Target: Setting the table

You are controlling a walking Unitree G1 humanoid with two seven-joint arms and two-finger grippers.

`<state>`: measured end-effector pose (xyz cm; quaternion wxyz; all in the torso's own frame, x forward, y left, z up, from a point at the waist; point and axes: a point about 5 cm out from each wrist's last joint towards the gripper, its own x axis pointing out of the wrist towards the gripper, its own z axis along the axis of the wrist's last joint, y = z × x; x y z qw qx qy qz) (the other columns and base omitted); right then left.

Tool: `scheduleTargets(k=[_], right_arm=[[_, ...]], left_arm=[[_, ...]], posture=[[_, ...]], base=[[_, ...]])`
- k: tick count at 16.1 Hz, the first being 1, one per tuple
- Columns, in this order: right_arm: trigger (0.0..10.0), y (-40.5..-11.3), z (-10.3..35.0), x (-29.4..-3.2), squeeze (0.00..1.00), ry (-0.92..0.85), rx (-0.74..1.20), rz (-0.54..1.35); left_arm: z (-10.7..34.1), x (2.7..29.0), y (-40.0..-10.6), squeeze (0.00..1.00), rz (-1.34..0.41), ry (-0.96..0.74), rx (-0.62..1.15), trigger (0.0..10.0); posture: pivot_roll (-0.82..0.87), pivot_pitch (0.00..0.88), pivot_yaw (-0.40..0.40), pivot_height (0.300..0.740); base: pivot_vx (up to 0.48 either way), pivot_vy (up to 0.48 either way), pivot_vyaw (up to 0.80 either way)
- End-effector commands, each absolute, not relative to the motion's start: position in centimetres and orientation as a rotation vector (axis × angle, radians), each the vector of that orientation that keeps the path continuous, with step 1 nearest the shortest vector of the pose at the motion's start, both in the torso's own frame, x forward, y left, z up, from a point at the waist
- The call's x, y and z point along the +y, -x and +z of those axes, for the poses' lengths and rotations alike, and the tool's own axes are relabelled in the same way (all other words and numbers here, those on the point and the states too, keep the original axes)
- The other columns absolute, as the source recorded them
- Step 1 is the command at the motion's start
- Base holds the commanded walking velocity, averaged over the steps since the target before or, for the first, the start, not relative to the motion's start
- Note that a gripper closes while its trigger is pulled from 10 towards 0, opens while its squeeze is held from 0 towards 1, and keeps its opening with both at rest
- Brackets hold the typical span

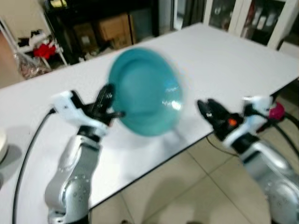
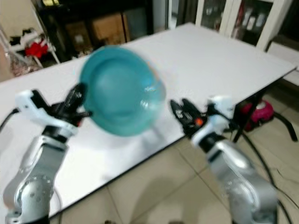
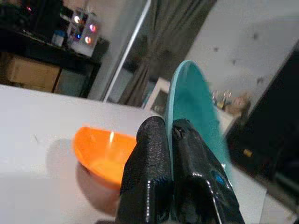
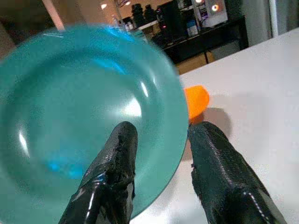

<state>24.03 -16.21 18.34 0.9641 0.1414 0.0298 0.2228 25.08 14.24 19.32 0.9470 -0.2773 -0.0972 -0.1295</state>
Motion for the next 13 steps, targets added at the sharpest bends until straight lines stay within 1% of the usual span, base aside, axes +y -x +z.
scheduleTargets(k=[1, 5, 6, 8, 9, 12, 13], right_arm=[[10.0, -23.7, 19.0, -15.1, 0.0, -0.302, 0.041, 0.527], [10.0, -23.7, 19.0, -14.9, 0.0, -0.289, 0.055, 0.567], [10.0, -23.6, 19.1, -14.8, 0.0, -0.27, 0.056, 0.594], [10.0, -23.2, 19.1, -14.6, 0.0, -0.174, 0.072, 0.699], [10.0, -22.9, 18.9, -14.6, 0.0, -0.12, 0.086, 0.739], [10.0, -22.6, 18.6, -14.8, 0.0, -0.087, 0.114, 0.778], [10.0, -22.5, 18.5, -14.9, 0.0, -0.084, 0.122, 0.79]], left_arm=[[20.1, 15.8, -24.7, 0.0, -0.208, 0.559, -0.261, 10.0], [20.1, 16.2, -24.9, 0.0, -0.19, 0.618, -0.259, 10.0], [19.7, 16.2, -25.1, 0.0, -0.182, 0.645, -0.216, 10.0], [18.8, 16.7, -25.4, 0.0, -0.143, 0.647, -0.154, 10.0], [18.0, 17.2, -25.5, 0.0, -0.093, 0.637, -0.091, 10.0], [16.8, 17.6, -25.0, 0.0, -0.06, 0.695, -0.011, 10.0], [15.9, 17.7, -24.8, 0.0, -0.037, 0.71, 0.046, 10.0]], posture=[[-0.14, 0.0, 0.082, 0.74], [-0.14, 0.0, 0.085, 0.74], [-0.13, 0.0, 0.087, 0.74], [-0.13, 0.0, 0.088, 0.74], [-0.13, 0.0, 0.091, 0.74], [-0.13, 0.0, 0.089, 0.74], [-0.12, 0.001, 0.086, 0.74]], base=[[0.0, 0.0, 0.0], [0.0, 0.0, 0.0], [0.0, 0.0, 0.0], [0.0, 0.0, 0.0], [0.0, 0.0, 0.0], [0.0, 0.0, 0.0], [0.0, 0.0, 0.0]])
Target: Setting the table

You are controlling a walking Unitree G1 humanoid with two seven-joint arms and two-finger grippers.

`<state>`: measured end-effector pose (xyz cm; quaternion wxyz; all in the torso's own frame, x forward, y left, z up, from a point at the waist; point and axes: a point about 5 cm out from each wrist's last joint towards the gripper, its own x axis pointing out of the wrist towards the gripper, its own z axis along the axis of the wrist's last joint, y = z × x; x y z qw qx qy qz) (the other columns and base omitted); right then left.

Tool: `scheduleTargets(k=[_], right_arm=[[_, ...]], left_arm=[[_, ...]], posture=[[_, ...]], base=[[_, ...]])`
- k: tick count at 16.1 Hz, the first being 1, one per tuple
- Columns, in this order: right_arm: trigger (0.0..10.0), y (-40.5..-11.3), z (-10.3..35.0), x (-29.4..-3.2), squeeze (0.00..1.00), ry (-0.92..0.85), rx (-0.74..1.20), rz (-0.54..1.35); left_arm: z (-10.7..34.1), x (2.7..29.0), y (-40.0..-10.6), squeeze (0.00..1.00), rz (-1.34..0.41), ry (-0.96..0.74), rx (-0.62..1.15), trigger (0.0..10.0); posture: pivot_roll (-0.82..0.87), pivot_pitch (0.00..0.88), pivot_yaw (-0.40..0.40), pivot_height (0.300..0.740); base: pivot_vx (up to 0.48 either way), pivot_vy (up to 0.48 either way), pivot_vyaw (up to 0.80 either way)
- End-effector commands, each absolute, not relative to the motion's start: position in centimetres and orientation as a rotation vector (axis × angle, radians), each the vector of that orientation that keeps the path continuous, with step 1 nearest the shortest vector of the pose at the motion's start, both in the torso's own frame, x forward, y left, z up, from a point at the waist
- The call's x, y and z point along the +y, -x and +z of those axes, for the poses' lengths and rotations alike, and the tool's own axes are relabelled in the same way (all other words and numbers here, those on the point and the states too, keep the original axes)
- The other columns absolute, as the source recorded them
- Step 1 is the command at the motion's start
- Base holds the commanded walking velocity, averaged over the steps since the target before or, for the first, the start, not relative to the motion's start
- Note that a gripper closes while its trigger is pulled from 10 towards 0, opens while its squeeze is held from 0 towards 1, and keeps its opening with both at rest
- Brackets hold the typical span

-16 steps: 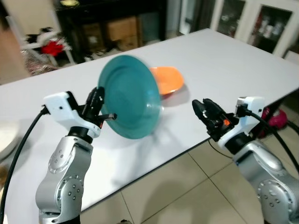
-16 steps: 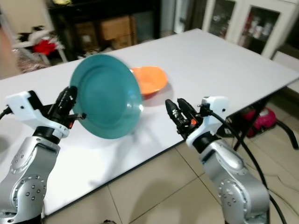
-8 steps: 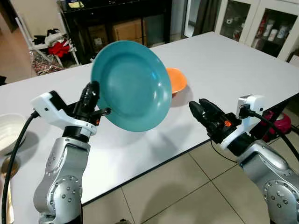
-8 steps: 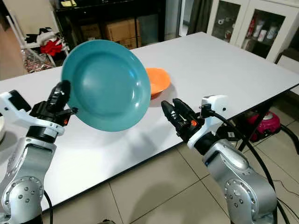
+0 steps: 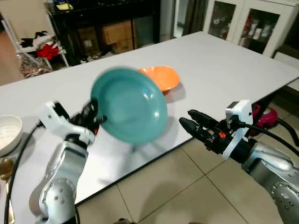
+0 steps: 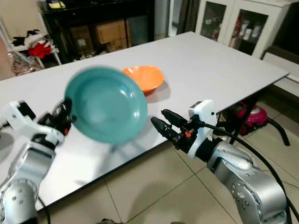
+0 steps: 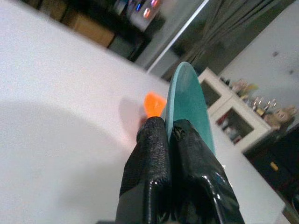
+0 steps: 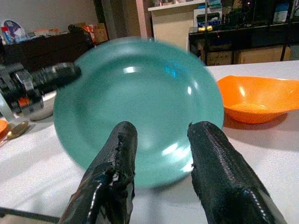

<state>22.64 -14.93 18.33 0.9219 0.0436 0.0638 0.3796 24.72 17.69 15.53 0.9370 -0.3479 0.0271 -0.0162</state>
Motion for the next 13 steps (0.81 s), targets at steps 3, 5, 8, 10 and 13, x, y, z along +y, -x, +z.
scheduleTargets(k=[3, 5, 8, 10, 13], right_arm=[[10.0, -22.3, 18.2, -15.1, 0.0, -0.066, 0.15, 0.838], [10.0, -22.1, 18.0, -15.2, 0.0, -0.061, 0.168, 0.863], [10.0, -22.0, 17.9, -15.3, 0.0, -0.054, 0.178, 0.878], [10.0, -22.1, 18.0, -15.4, 0.0, -0.048, 0.172, 0.872], [10.0, -22.1, 18.2, -15.6, 0.0, -0.041, 0.17, 0.87]], left_arm=[[14.0, 18.3, -24.8, 0.0, 0.063, 0.86, 0.145, 10.0], [12.9, 18.7, -25.0, 0.0, 0.121, 0.949, 0.172, 10.0], [11.3, 18.8, -25.7, 0.0, 0.156, 1.024, 0.197, 10.0], [10.7, 18.0, -27.1, 0.0, 0.141, 1.084, 0.207, 10.0], [10.2, 17.1, -28.5, 0.0, 0.112, 1.087, 0.245, 10.0]], posture=[[-0.12, 0.004, 0.085, 0.74], [-0.12, 0.004, 0.084, 0.74], [-0.13, 0.009, 0.083, 0.74], [-0.13, 0.019, 0.086, 0.74], [-0.14, 0.029, 0.092, 0.74]], base=[[0.0, 0.0, 0.0], [0.0, 0.0, 0.0], [0.0, 0.0, 0.0], [0.0, 0.0, 0.0], [0.0, 0.0, 0.0]])
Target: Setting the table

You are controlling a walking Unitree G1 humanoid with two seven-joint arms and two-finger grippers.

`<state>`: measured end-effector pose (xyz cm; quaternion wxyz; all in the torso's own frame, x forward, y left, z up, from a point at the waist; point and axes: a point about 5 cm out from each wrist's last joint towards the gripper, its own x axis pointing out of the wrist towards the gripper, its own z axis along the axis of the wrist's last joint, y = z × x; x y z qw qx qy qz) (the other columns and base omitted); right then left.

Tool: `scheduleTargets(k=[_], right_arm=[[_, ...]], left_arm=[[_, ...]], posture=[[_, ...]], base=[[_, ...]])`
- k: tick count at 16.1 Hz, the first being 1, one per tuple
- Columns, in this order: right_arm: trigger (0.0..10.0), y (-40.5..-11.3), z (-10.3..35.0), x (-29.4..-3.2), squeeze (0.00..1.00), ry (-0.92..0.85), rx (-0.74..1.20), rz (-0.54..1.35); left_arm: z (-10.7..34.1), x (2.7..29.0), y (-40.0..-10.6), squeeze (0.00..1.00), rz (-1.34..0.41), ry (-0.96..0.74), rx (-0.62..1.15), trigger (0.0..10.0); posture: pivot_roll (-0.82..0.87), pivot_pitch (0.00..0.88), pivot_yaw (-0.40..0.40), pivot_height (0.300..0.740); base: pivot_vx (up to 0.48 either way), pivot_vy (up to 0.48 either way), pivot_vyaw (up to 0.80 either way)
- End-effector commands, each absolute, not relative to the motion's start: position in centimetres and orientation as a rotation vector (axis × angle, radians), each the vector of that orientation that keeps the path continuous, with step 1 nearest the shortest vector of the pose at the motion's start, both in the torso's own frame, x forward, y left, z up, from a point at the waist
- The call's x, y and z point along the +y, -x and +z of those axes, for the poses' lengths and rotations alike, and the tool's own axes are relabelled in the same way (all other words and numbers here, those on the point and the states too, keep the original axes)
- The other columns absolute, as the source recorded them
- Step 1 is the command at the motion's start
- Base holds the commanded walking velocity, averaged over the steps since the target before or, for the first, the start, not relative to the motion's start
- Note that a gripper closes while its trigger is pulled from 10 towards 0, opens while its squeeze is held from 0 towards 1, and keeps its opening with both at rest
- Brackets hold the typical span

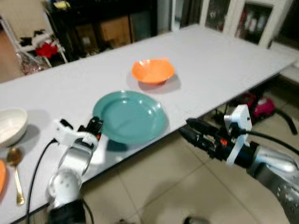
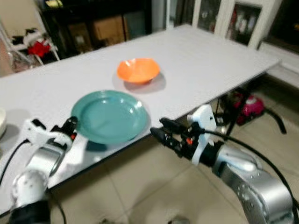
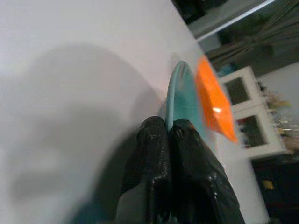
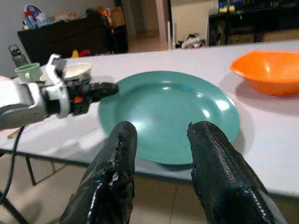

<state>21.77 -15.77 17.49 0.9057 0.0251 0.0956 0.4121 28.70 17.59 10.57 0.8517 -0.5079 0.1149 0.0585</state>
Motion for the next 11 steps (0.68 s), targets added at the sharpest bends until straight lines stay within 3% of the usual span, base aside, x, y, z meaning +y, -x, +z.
scheduleTargets(k=[1, 11], right_arm=[[10.0, -22.1, 18.2, -15.6, 0.0, -0.038, 0.169, 0.87], [10.0, -22.5, 18.6, -16.2, 0.0, 0.017, 0.138, 0.793]], left_arm=[[10.0, 16.9, -28.9, 0.0, 0.111, 1.078, 0.25, 10.0], [9.0, 15.3, -33.0, 0.0, 0.106, 1.026, 0.252, 10.0]], posture=[[-0.15, 0.031, 0.094, 0.74], [-0.19, 0.063, 0.102, 0.74]], base=[[0.0, 0.0, 0.0], [0.0, 0.0, 0.0]])
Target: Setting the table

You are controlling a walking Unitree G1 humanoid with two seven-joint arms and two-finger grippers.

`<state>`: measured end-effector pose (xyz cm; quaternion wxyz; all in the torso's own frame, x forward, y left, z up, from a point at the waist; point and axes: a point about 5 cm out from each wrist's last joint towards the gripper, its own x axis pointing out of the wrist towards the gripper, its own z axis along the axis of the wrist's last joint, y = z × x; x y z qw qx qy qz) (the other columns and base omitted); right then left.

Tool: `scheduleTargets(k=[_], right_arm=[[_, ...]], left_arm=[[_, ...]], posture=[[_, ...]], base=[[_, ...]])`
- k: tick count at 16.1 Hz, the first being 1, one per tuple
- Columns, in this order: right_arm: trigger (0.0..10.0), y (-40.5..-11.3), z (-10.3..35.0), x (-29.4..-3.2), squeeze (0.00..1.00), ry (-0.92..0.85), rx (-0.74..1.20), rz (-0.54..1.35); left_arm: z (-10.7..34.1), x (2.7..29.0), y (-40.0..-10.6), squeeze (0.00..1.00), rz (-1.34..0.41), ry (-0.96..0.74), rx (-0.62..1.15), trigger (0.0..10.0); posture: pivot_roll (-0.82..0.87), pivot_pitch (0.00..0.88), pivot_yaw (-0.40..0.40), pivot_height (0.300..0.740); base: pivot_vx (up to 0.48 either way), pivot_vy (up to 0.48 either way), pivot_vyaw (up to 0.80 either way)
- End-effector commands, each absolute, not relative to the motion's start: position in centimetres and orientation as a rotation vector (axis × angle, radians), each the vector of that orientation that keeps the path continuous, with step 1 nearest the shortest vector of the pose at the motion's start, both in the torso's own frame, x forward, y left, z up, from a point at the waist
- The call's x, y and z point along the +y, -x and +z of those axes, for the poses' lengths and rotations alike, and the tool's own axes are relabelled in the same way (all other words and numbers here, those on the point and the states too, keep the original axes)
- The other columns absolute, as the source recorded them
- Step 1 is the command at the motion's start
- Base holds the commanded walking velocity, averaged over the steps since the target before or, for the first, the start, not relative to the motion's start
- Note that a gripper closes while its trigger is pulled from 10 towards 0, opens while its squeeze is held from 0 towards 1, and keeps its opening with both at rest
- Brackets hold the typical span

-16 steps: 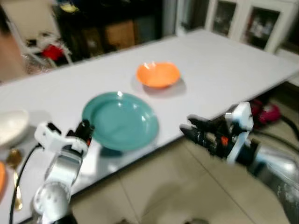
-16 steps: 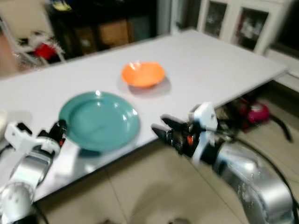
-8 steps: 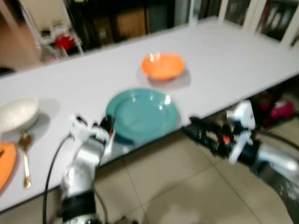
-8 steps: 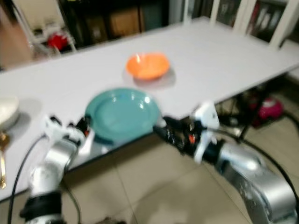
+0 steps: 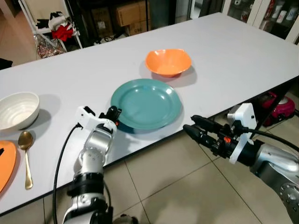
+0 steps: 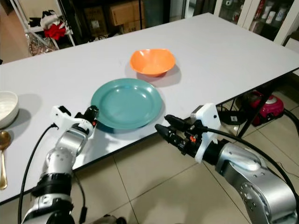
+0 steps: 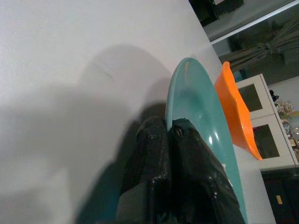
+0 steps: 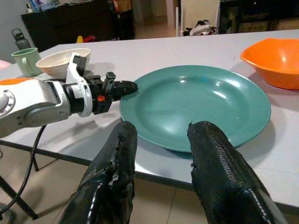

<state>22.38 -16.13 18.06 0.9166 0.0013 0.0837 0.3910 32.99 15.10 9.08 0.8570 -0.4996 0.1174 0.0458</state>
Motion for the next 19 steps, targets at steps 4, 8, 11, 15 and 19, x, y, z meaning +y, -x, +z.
scheduleTargets(k=[4, 8, 11, 15, 19], right_arm=[[10.0, -22.6, 18.8, -16.6, 0.0, 0.024, 0.132, 0.763], [10.0, -23.1, 18.7, -17.1, 0.0, 0.026, 0.122, 0.69], [10.0, -23.3, 18.7, -17.0, 0.0, 0.029, 0.118, 0.676], [10.0, -23.0, 18.7, -16.7, 0.0, 0.039, 0.141, 0.744], [10.0, -23.3, 19.4, -17.1, 1.0, 0.025, 0.133, 0.783]], left_arm=[[8.3, 14.1, -33.7, 0.0, 0.085, 1.035, 0.271, 10.0], [8.0, 13.5, -34.1, 1.0, 0.073, 1.027, 0.267, 10.0], [7.9, 13.5, -34.4, 1.0, 0.072, 1.015, 0.259, 10.0], [8.0, 14.9, -34.0, 1.0, 0.045, 0.999, 0.219, 10.0], [9.5, 16.6, -33.0, 0.6, -0.074, 0.993, 0.081, 10.0]], posture=[[-0.2, 0.065, 0.106, 0.74], [-0.2, 0.065, 0.105, 0.74], [-0.2, 0.058, 0.105, 0.74], [-0.2, 0.036, 0.109, 0.74], [-0.19, 0.021, 0.106, 0.74]], base=[[0.0, 0.0, 0.0], [0.0, 0.0, 0.0], [0.0, 0.0, 0.0], [0.0, 0.0, 0.0], [0.0, 0.0, 0.0]])
